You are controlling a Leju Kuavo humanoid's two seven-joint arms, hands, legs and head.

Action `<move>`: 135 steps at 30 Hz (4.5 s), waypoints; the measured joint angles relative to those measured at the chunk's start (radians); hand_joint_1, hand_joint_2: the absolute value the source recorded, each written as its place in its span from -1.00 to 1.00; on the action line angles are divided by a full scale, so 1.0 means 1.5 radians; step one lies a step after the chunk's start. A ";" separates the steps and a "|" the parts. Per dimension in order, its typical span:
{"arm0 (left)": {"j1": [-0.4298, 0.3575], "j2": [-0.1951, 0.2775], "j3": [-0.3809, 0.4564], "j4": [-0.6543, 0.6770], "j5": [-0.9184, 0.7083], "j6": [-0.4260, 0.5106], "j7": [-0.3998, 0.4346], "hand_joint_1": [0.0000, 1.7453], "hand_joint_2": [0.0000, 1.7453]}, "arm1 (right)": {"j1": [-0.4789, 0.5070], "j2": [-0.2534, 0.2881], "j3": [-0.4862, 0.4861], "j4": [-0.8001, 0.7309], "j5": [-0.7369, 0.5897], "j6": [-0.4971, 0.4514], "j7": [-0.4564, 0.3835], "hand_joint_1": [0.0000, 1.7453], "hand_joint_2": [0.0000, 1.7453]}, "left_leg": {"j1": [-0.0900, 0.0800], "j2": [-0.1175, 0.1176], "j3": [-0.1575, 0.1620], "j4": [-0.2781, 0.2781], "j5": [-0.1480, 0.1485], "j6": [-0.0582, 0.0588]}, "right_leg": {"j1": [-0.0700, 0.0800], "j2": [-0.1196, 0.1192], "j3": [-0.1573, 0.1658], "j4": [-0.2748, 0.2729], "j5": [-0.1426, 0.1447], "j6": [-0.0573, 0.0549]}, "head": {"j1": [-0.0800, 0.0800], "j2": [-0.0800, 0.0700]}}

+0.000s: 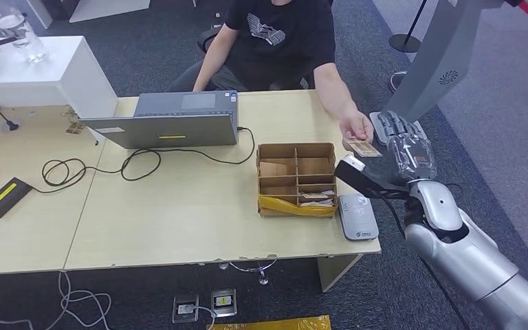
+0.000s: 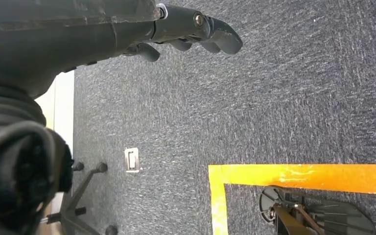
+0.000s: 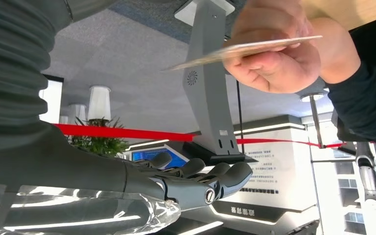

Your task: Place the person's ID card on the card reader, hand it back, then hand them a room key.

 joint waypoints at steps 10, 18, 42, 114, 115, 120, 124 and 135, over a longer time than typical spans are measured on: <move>0.000 -0.002 0.000 0.000 0.004 -0.001 0.001 -1.00 -1.00 | -0.011 0.021 0.016 0.039 0.005 0.002 -0.002 1.00 1.00 | 0.000 0.000 0.000 0.000 0.000 0.000 | 0.000 0.000 0.000 0.000 0.000 0.000 | 0.000 0.000; 0.000 -0.002 0.000 0.000 0.005 -0.001 0.003 -1.00 -1.00 | -0.009 0.026 0.024 0.057 -0.011 -0.004 0.003 1.00 1.00 | 0.000 0.000 0.000 0.000 0.000 0.000 | 0.000 0.000 0.000 0.000 0.000 0.000 | 0.000 0.000; 0.000 -0.002 -0.007 0.000 0.007 0.002 0.010 -1.00 -1.00 | 0.047 0.022 0.025 0.090 -0.044 -0.038 -0.016 1.00 1.00 | 0.000 0.001 0.001 0.000 0.000 0.000 | 0.000 0.001 0.000 0.000 0.000 0.000 | 0.000 0.000; 0.000 -0.001 -0.037 0.000 0.013 0.005 0.013 -1.00 -1.00 | -0.018 0.018 0.016 0.044 0.021 -0.064 0.035 1.00 1.00 | 0.000 0.002 0.003 0.000 0.000 0.000 | 0.000 0.001 0.002 0.000 0.000 0.000 | 0.000 0.000; 0.000 -0.001 -0.038 0.000 0.013 0.005 0.013 -1.00 -1.00 | -0.020 0.019 0.017 0.042 0.022 -0.062 0.032 1.00 1.00 | 0.000 0.002 0.003 0.000 0.000 0.000 | 0.000 0.001 0.002 0.000 0.000 0.000 | 0.000 0.000; -0.002 -0.002 -0.040 0.000 0.012 0.003 0.013 -1.00 -1.00 | -0.035 0.037 0.029 0.044 0.022 -0.065 0.008 1.00 1.00 | 0.000 0.002 0.003 0.000 0.000 0.000 | 0.000 0.002 0.002 0.000 0.000 0.000 | 0.000 0.000; -0.003 -0.002 -0.042 0.000 0.010 0.002 0.013 -1.00 -1.00 | -0.050 0.055 0.039 0.052 0.017 -0.070 -0.004 1.00 1.00 | 0.000 0.001 0.003 0.000 0.000 0.000 | 0.001 0.001 0.002 0.000 0.000 0.000 | 0.000 0.000; -0.005 -0.004 -0.054 0.000 0.004 0.001 0.013 -1.00 -1.00 | -0.065 0.093 0.057 0.099 0.002 -0.082 -0.014 1.00 1.00 | 0.000 0.001 0.002 0.000 0.000 0.000 | 0.001 0.001 0.002 0.000 0.000 0.000 | 0.000 0.000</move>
